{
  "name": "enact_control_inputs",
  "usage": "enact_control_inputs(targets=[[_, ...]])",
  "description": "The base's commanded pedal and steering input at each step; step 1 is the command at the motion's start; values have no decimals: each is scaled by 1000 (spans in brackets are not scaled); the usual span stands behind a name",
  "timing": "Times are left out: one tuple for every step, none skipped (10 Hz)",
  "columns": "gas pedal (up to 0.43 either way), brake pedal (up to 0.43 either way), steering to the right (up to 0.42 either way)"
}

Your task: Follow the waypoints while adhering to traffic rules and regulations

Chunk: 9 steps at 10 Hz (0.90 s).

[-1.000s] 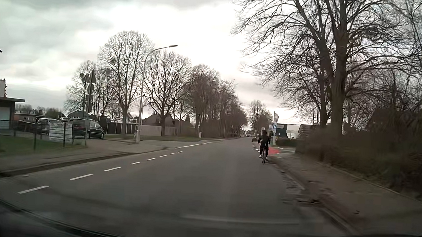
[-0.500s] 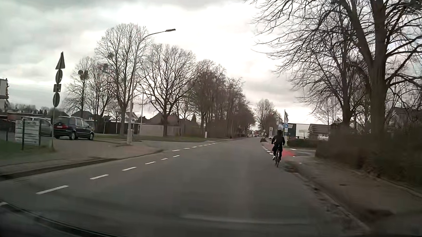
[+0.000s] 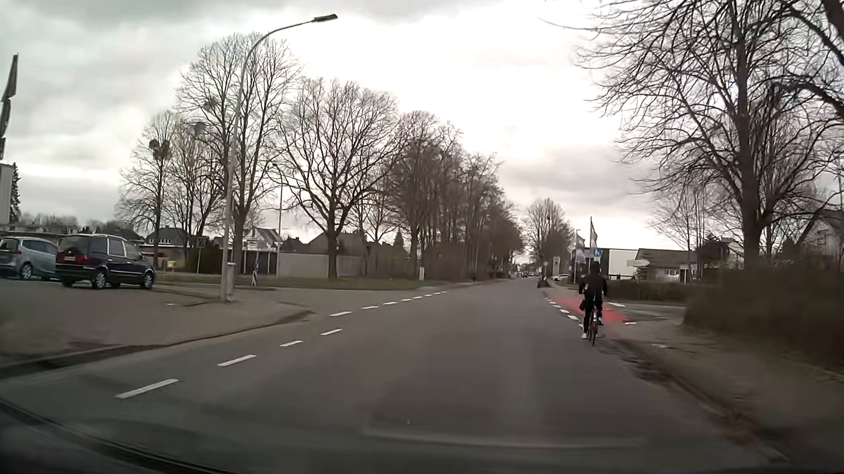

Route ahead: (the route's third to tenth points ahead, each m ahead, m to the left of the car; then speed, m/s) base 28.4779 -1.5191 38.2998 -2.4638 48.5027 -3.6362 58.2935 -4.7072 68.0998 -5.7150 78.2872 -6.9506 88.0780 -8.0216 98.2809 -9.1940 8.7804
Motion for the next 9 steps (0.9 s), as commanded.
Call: enact_control_inputs(targets=[[220, 0, -7], [220, 0, -6], [220, 0, -4], [209, 0, -4], [197, 0, -4], [189, 0, -3], [150, 0, -2], [150, 0, 0], [150, 0, 2]])
